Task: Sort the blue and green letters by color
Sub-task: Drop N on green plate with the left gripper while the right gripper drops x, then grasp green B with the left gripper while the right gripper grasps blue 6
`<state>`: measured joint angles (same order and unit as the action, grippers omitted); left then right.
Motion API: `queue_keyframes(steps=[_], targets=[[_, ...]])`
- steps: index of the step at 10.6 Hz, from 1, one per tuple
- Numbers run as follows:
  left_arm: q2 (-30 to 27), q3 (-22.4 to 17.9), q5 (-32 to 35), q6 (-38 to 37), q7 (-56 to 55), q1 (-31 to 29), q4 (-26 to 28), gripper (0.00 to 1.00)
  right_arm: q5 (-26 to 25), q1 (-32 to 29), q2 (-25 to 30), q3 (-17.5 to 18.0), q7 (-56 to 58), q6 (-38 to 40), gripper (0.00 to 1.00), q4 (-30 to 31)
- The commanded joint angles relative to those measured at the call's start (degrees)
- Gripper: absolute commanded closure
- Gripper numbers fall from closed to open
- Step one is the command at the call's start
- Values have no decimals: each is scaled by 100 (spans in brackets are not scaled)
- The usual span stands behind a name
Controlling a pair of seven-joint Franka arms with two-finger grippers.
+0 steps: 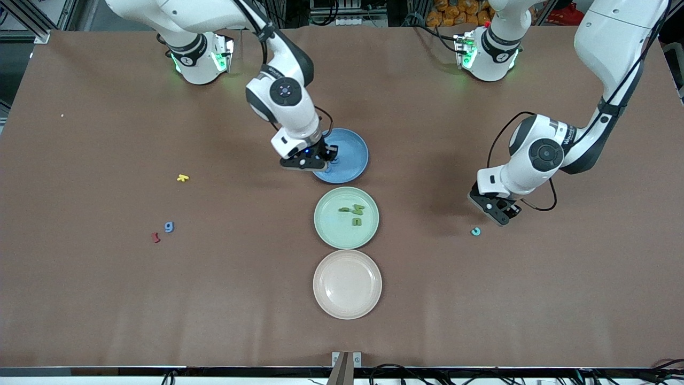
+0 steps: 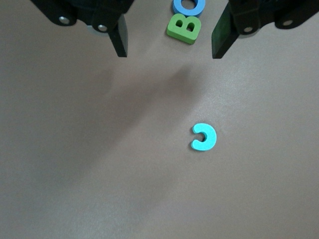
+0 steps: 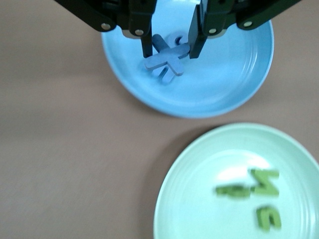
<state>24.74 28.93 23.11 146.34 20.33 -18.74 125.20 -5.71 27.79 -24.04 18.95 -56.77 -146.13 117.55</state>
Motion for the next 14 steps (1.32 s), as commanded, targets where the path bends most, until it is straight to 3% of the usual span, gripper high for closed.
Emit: queue_keyframes(steps=[1,4,7,11,14], targets=[[-101,78,343,262,6,-278,267,28,8,270,-267,21,-430,58,1,-233],[-40,78,343,412,94,-437,382,29,8,244,-215,30,-405,93,0,-250],[-39,78,343,535,173,-516,496,34,8,-70,12,30,-196,654,0,-294],[13,69,369,807,244,-631,671,36,8,-1221,224,30,1156,911,0,-268],[188,69,825,1053,244,-833,707,40,8,-2222,304,30,2176,928,0,-224]])
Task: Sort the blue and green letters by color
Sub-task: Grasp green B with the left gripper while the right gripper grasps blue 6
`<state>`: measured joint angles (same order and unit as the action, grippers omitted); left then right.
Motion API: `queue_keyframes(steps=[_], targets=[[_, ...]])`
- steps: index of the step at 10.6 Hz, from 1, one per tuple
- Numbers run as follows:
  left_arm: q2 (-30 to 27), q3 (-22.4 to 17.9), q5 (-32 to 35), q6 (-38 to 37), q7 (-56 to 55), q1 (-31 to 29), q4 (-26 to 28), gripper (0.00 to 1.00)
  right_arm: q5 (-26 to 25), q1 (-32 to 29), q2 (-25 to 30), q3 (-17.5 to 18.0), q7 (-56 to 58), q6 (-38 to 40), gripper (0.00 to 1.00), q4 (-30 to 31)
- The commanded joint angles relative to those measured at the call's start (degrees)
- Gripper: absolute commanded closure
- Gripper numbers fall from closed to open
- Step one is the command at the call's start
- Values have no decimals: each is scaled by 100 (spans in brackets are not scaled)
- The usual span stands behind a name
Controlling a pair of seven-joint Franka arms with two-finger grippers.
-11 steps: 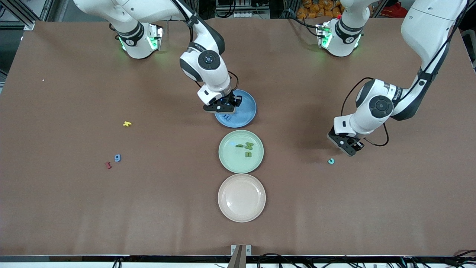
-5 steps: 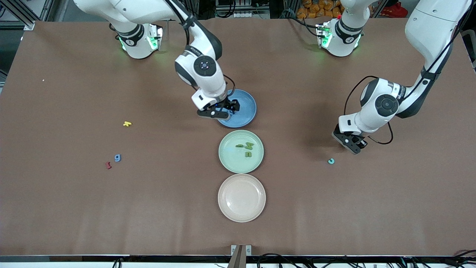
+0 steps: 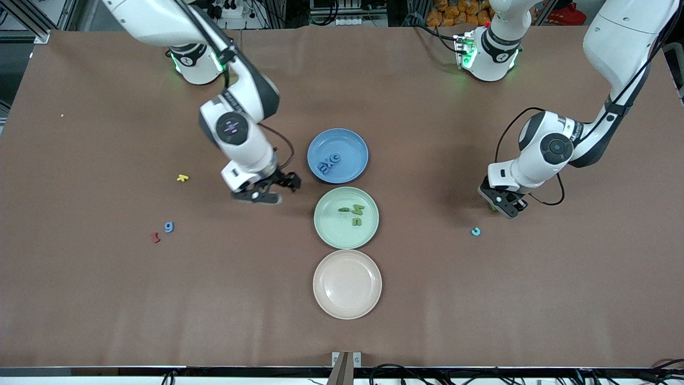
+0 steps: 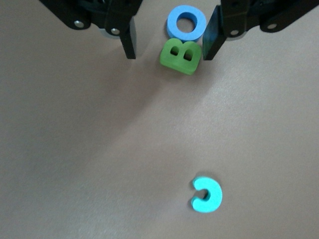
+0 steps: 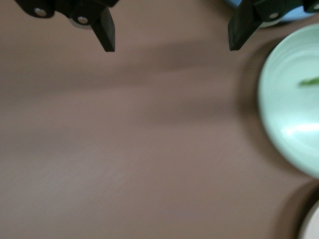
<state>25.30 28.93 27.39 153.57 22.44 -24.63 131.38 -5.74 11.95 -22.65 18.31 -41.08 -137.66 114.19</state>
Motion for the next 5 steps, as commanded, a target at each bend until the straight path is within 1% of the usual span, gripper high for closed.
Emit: queue_keyframes(steps=[1,4,5], targets=[[194,69,459,435,32,-322,90,40,12,-972,164,94,845,117,0,112],[212,69,530,437,-11,-323,64,44,3,-1860,138,85,1873,117,0,112],[204,69,530,437,-12,-323,55,49,3,-2089,129,85,2172,117,0,112]])
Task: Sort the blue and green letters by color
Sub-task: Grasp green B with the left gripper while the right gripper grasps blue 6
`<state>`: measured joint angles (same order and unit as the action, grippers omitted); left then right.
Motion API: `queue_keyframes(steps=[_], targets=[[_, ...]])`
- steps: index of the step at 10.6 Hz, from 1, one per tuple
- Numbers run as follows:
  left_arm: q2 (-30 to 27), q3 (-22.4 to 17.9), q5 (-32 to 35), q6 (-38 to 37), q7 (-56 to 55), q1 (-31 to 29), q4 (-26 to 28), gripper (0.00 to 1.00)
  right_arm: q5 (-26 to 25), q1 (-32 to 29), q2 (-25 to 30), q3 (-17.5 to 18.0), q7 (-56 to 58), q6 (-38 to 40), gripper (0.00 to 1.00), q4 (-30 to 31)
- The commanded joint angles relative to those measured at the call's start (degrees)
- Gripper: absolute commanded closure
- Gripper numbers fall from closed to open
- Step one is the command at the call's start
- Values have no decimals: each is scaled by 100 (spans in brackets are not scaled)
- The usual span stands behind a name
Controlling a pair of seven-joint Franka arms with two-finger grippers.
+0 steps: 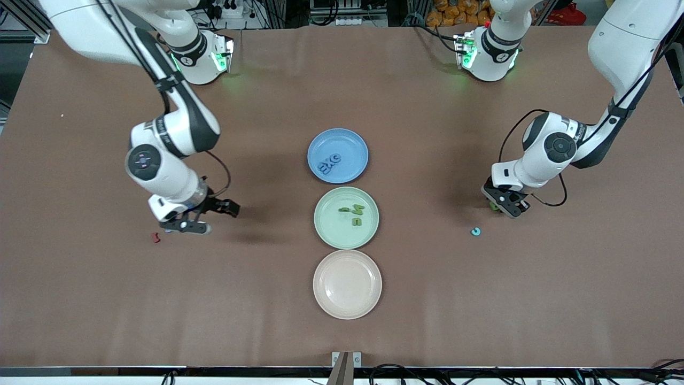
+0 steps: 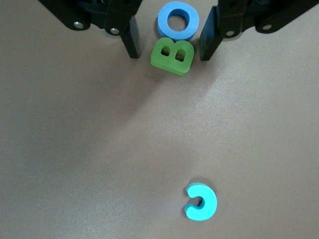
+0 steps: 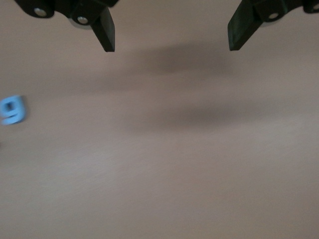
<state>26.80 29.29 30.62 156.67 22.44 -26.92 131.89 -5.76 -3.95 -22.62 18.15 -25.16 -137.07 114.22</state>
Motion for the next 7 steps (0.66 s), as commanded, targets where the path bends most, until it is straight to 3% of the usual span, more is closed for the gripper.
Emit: queue_keyframes(steps=[1,7], targets=[[54,42,208,127,-47,-68,-14,51,-4,-719,91,101,853,58,0,109],[168,42,208,118,-109,90,-180,53,-84,-1582,-207,-126,1559,-91,0,91]])
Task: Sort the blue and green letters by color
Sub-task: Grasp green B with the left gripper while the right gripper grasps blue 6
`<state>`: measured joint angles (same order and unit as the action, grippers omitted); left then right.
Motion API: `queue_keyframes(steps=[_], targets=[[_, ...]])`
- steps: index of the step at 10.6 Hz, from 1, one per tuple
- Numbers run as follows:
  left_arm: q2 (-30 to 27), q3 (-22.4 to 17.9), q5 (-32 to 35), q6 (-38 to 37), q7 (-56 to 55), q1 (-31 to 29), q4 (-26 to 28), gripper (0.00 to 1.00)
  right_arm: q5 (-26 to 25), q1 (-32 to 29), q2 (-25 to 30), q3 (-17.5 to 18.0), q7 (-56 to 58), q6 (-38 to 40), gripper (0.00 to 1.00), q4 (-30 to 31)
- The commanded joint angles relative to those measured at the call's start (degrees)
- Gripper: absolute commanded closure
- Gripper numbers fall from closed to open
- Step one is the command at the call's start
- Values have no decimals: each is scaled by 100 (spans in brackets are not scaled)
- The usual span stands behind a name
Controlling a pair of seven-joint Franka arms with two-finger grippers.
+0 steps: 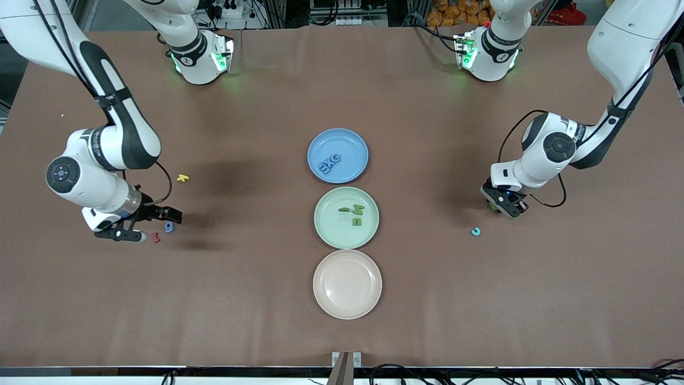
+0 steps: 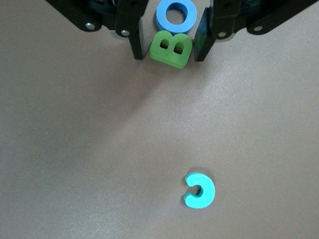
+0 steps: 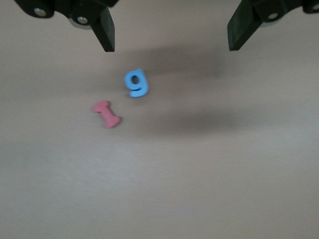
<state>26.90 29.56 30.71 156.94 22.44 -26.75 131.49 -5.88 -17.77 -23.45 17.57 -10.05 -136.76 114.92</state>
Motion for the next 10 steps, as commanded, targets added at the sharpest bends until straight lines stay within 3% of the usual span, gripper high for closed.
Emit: queue_keyframes(steps=[1,6,10], targets=[[166,15,198,91,-126,99,-141,54,-71,-201,-186,-208,-14,-210,0,21],[166,6,198,82,-232,143,-141,77,-53,-87,-599,-473,-575,-711,0,-14],[140,33,190,73,-450,161,-325,84,-9,255,-827,-728,-988,-904,0,-5]])
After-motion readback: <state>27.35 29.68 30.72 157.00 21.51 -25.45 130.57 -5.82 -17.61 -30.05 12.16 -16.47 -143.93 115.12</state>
